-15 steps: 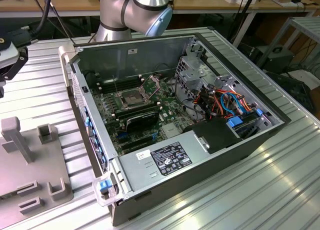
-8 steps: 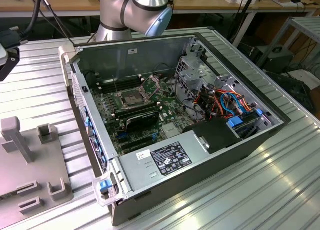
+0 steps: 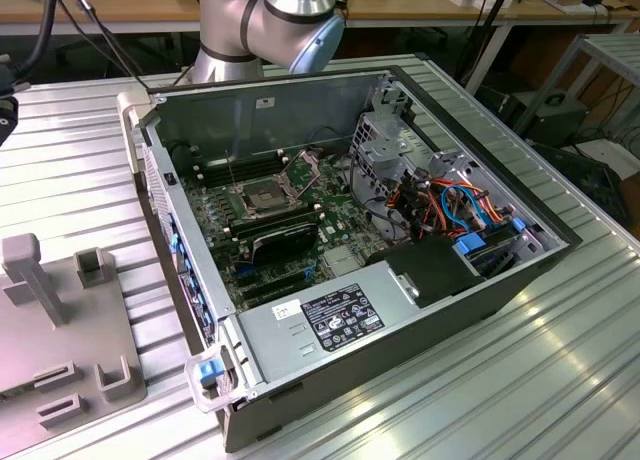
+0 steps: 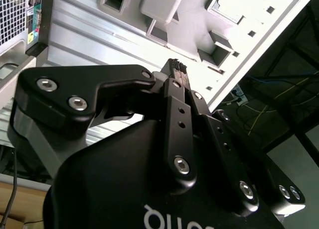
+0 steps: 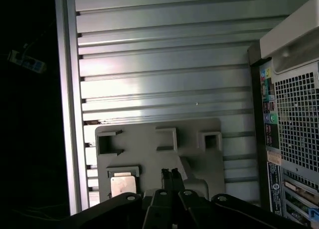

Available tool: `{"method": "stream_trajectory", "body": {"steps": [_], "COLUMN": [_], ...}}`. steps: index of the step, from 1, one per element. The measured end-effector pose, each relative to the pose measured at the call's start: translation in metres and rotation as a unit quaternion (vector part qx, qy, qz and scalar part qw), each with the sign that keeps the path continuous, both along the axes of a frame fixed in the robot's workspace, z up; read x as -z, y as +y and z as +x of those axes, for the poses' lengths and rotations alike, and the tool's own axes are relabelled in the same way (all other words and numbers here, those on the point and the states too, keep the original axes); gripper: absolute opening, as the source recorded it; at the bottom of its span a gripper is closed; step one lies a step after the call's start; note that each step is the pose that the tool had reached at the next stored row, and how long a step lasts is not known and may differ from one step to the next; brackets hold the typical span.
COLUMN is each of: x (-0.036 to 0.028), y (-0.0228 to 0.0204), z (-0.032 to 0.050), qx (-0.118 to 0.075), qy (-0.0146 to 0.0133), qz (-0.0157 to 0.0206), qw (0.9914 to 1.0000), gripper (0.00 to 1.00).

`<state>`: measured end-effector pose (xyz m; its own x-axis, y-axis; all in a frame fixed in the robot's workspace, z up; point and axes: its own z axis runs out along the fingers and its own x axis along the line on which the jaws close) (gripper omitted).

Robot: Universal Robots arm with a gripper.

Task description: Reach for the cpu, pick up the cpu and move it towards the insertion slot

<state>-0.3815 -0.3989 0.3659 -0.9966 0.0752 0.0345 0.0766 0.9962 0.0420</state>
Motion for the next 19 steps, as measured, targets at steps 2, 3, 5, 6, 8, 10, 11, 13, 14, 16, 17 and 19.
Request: {"method": "stream_trajectory", "body": {"steps": [2, 3, 5, 6, 8, 10, 11, 13, 14, 16, 17, 19], "x": [0.0, 0.0001, 0.0003, 0.0003, 0.0005, 0.0008, 0.0009, 0.0012, 0.0014, 0.0017, 0.0019, 0.0022], "y": [0.0, 0.0, -0.0004, -0.001, -0.0025, -0.0045, -0.0055, -0.0075, -0.0087, -0.0114, -0.0125, -0.0145], "z": [-0.0033, -0.0062, -0.0105, -0.0137, -0.0181, -0.0226, -0.0246, -0.0287, -0.0309, -0.0358, -0.0379, -0.0417], "qx": [0.0, 0.0, 0.0, 0.0, 0.0, 0.0, 0.0, 0.0, 0.0, 0.0, 0.0, 0.0], "qy": [0.0, 0.0, -0.0001, -0.0001, -0.0001, -0.0003, -0.0003, -0.0006, -0.0008, -0.0013, -0.0015, -0.0019], "qz": [0.0, 0.0, 0.0, -0.0001, 0.0, 0.0001, 0.0001, 0.0, 0.0001, 0.0, 0.0001, 0.0001], "qw": [1.0, 1.0, 1.0, 1.0, 1.0, 1.0, 1.0, 1.0, 1.0, 1.0, 1.0, 1.0], "gripper": [0.11, 0.11, 0.11, 0.11, 0.11, 0.11, 0.11, 0.11, 0.11, 0.11, 0.11, 0.11]}}
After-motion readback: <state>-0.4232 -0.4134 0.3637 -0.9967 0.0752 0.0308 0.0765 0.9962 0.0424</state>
